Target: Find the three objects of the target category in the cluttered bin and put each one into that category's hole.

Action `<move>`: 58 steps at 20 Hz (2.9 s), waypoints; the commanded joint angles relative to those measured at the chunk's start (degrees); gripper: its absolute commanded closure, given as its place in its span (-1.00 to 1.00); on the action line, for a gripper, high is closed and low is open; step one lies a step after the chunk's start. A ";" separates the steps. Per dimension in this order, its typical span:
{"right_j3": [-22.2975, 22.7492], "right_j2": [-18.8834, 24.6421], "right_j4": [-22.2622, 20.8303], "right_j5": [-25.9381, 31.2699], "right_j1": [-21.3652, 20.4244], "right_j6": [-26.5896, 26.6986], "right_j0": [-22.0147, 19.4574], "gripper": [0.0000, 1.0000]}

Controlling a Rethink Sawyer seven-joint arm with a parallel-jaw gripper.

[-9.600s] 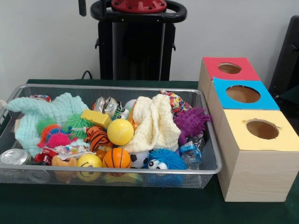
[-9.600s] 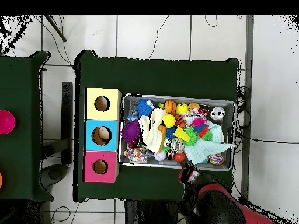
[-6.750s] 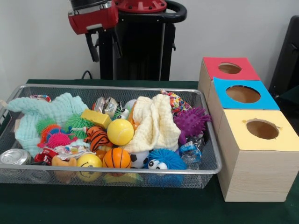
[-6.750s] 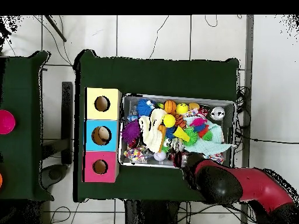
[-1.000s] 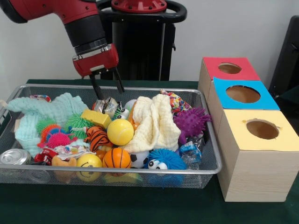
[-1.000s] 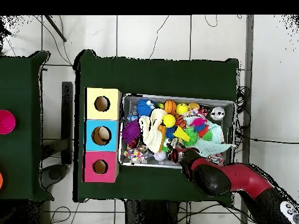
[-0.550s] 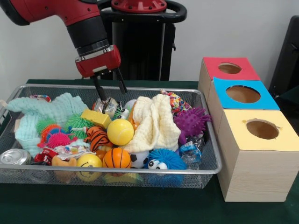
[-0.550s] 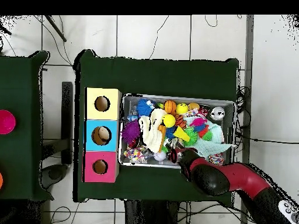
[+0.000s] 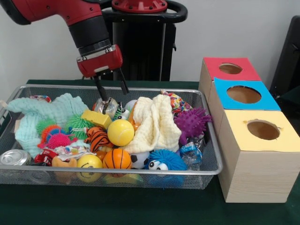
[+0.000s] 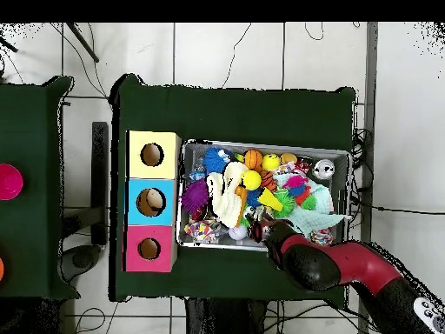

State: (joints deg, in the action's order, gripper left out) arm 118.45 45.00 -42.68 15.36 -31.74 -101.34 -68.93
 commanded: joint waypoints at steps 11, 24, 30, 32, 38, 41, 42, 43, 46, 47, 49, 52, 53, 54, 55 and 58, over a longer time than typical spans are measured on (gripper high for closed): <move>-8.05 5.28 -1.34 3.77 0.33 8.48 -5.72 -1.00; -25.92 5.11 -0.27 9.52 9.09 10.99 2.58 -1.00; -31.17 3.12 1.56 13.85 9.46 9.63 7.30 -1.00; -32.36 2.36 2.36 15.63 9.48 9.23 8.56 -1.00; -33.59 0.39 3.05 17.18 8.52 6.67 10.95 -1.00; -33.34 -0.21 3.19 17.19 7.77 5.86 11.22 -1.00; -33.25 -0.42 3.20 17.05 7.53 5.53 11.33 -1.00; -32.57 -0.57 3.15 16.68 7.26 5.38 10.99 -1.00; -30.94 -1.18 3.19 16.22 6.41 4.71 10.56 -1.00; -30.29 -1.43 3.18 16.01 6.00 4.38 10.41 -1.00; -29.40 -1.87 3.15 15.82 5.30 3.78 10.34 -1.00; -28.47 -2.32 3.23 15.17 4.88 3.00 10.12 -1.00; -28.14 -2.46 3.19 14.84 4.74 2.72 10.04 -1.00; -27.83 -2.58 3.18 14.60 4.63 2.56 9.90 -1.00; -27.13 -2.70 3.07 14.17 4.40 2.41 9.57 -1.00; -25.33 -3.08 2.82 13.01 3.79 1.91 8.81 -1.00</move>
State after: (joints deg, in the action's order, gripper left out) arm 91.00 46.10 -39.93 25.75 -27.04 -101.34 -58.48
